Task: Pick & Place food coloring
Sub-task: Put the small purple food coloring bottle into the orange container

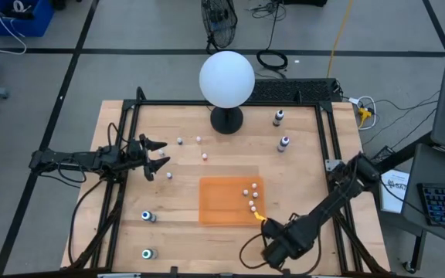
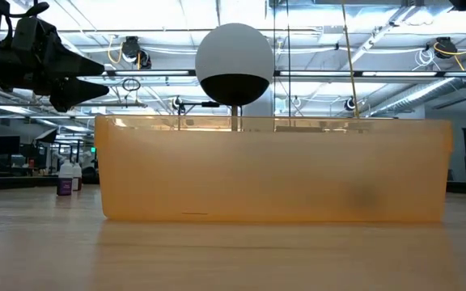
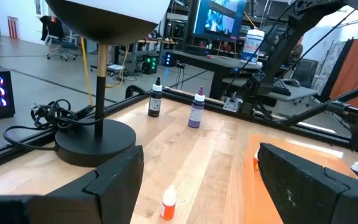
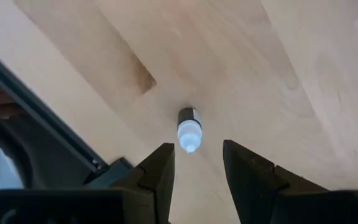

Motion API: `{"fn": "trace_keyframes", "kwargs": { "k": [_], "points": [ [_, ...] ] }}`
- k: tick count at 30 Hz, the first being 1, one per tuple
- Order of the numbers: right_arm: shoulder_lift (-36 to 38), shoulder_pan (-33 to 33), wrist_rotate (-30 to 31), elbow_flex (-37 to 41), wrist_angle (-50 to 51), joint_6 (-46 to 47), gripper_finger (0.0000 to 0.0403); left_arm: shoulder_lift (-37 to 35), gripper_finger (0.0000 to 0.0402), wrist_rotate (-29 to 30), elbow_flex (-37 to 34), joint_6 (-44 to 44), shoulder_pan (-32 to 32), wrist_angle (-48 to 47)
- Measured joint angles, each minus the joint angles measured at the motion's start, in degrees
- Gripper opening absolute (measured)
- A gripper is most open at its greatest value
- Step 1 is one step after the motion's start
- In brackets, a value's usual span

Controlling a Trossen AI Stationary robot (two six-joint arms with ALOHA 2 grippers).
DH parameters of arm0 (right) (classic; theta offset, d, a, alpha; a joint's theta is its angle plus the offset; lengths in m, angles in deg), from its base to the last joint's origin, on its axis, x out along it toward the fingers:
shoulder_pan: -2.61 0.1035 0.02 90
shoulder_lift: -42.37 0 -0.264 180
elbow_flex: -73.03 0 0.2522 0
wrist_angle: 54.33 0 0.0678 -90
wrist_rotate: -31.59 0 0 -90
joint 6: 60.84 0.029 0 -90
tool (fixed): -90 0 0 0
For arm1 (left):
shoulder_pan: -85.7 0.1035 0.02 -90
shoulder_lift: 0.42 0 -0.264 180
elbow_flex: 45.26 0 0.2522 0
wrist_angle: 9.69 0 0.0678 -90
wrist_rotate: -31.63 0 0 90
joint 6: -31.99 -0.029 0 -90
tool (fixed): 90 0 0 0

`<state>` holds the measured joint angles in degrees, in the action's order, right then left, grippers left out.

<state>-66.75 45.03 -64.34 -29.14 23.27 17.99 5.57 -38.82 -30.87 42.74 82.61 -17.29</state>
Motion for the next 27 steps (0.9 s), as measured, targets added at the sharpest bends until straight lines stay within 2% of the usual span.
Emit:
{"fn": "trace_keyframes", "kwargs": {
  "k": [6,19,23,27],
  "points": [
    [0.0,1.0,0.0,4.2,-6.6,2.2,0.0125,0.0,0.031,0.0,0.0,0.0,0.0,0.0],
    [0.0,1.2,-0.1,11.5,-13.9,1.6,0.0123,0.0,0.031,0.0,0.0,0.0,0.0,0.0],
    [0.0,1.2,-0.3,11.6,-15.6,1.5,0.0104,0.0,0.031,0.0,0.0,0.0,0.0,0.0],
    [0.0,1.2,-2.3,11.6,-16.7,0.8,0.0061,0.0,0.031,0.0,0.0,0.0,0.0,0.0]
  ]
}}
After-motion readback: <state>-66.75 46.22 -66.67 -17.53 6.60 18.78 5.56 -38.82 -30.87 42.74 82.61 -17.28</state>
